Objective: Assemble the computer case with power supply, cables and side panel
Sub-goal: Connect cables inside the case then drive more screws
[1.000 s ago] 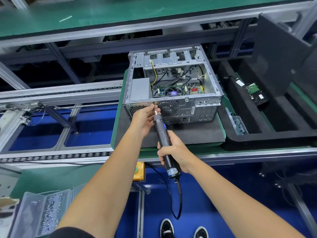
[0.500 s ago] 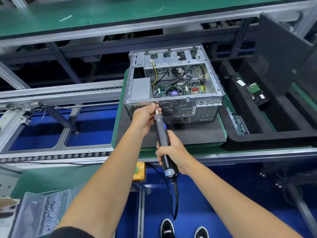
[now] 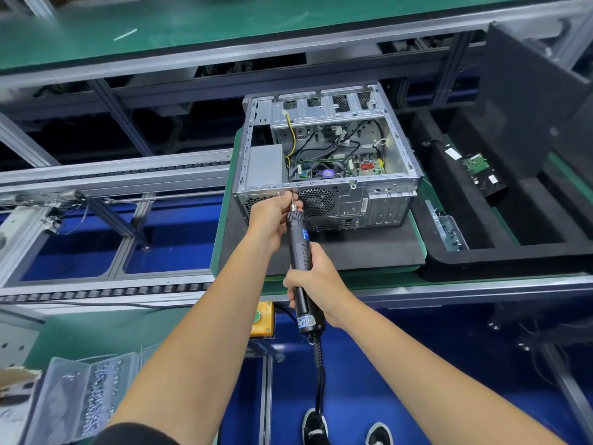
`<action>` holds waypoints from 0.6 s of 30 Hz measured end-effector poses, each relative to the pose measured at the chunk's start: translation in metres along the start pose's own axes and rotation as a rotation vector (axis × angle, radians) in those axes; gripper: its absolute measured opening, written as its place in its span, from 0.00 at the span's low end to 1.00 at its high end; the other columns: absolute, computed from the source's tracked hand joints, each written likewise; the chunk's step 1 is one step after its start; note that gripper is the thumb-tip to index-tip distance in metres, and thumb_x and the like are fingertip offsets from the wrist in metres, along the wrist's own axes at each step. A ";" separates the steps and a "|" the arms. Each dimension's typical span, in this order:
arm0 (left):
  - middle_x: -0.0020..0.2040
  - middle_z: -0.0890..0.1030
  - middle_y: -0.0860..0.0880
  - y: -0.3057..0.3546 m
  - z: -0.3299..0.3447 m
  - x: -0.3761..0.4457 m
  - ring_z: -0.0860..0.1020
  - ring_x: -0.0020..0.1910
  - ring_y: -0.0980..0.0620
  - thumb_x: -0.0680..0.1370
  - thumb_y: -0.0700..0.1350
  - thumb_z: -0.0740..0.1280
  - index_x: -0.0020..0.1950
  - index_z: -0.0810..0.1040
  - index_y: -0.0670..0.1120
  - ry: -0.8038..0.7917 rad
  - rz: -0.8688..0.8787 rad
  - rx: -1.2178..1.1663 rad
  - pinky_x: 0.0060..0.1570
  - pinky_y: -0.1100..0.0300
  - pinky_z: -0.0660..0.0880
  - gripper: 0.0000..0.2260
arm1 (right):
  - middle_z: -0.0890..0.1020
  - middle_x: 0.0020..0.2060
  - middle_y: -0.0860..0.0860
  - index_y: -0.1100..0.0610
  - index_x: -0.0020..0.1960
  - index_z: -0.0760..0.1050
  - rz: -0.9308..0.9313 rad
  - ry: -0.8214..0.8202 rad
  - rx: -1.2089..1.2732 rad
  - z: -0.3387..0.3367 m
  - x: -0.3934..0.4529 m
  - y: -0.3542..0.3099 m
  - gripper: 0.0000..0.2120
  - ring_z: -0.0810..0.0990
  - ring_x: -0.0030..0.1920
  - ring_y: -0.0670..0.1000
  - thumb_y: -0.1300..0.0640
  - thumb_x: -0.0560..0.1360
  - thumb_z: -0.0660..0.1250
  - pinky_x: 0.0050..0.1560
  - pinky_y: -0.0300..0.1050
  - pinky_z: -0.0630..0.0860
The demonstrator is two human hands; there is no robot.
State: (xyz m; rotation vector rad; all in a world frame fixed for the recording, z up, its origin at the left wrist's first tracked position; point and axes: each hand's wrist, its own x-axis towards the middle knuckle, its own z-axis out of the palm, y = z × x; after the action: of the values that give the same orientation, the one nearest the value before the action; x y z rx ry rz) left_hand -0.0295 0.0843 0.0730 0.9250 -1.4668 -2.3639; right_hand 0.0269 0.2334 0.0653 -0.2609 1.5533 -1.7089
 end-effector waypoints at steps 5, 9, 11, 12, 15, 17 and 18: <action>0.35 0.84 0.48 0.004 -0.001 -0.003 0.81 0.34 0.54 0.80 0.41 0.63 0.46 0.80 0.40 -0.002 -0.026 0.045 0.37 0.62 0.78 0.08 | 0.73 0.43 0.58 0.52 0.56 0.67 -0.017 0.022 -0.046 0.005 0.001 0.000 0.20 0.78 0.31 0.51 0.64 0.69 0.68 0.36 0.48 0.79; 0.35 0.83 0.50 0.007 0.002 -0.004 0.81 0.36 0.53 0.80 0.41 0.64 0.47 0.80 0.41 0.005 -0.033 0.074 0.43 0.60 0.78 0.07 | 0.73 0.44 0.57 0.52 0.55 0.67 -0.026 0.039 -0.048 0.008 0.003 0.000 0.19 0.78 0.30 0.50 0.62 0.68 0.69 0.35 0.48 0.79; 0.36 0.83 0.50 0.009 0.004 -0.008 0.80 0.37 0.52 0.80 0.42 0.65 0.46 0.81 0.42 0.016 -0.032 0.126 0.43 0.58 0.76 0.07 | 0.73 0.44 0.57 0.53 0.55 0.67 -0.028 0.047 -0.046 0.010 0.003 0.000 0.18 0.78 0.29 0.50 0.62 0.68 0.69 0.34 0.47 0.79; 0.35 0.83 0.50 0.011 0.004 -0.011 0.80 0.36 0.53 0.79 0.42 0.65 0.44 0.81 0.43 0.044 -0.004 0.210 0.39 0.60 0.76 0.07 | 0.73 0.44 0.57 0.53 0.55 0.67 -0.029 0.050 -0.044 0.010 0.003 0.000 0.18 0.78 0.29 0.50 0.62 0.68 0.69 0.34 0.47 0.78; 0.26 0.75 0.51 0.024 -0.006 -0.014 0.71 0.24 0.60 0.74 0.41 0.64 0.30 0.75 0.45 0.301 0.399 0.692 0.27 0.63 0.71 0.12 | 0.72 0.43 0.56 0.53 0.55 0.67 -0.029 0.049 -0.029 0.010 0.001 0.000 0.18 0.77 0.28 0.50 0.62 0.69 0.68 0.31 0.45 0.77; 0.25 0.71 0.54 0.046 -0.006 -0.012 0.66 0.24 0.59 0.73 0.42 0.61 0.29 0.71 0.47 0.334 0.716 0.923 0.27 0.67 0.63 0.12 | 0.72 0.42 0.56 0.53 0.55 0.67 -0.029 0.043 -0.014 0.010 0.000 -0.001 0.18 0.77 0.28 0.50 0.63 0.69 0.68 0.31 0.45 0.77; 0.30 0.75 0.54 0.057 -0.002 -0.008 0.69 0.29 0.59 0.75 0.42 0.61 0.34 0.75 0.48 0.246 0.773 1.017 0.31 0.68 0.64 0.10 | 0.72 0.42 0.56 0.53 0.55 0.66 -0.028 0.043 -0.005 0.011 0.001 -0.001 0.18 0.77 0.28 0.51 0.63 0.69 0.68 0.31 0.46 0.77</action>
State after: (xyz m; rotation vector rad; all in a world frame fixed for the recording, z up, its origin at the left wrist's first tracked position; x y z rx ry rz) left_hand -0.0303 0.0595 0.1250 0.5682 -2.3502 -0.8820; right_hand 0.0326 0.2249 0.0681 -0.2508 1.5923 -1.7429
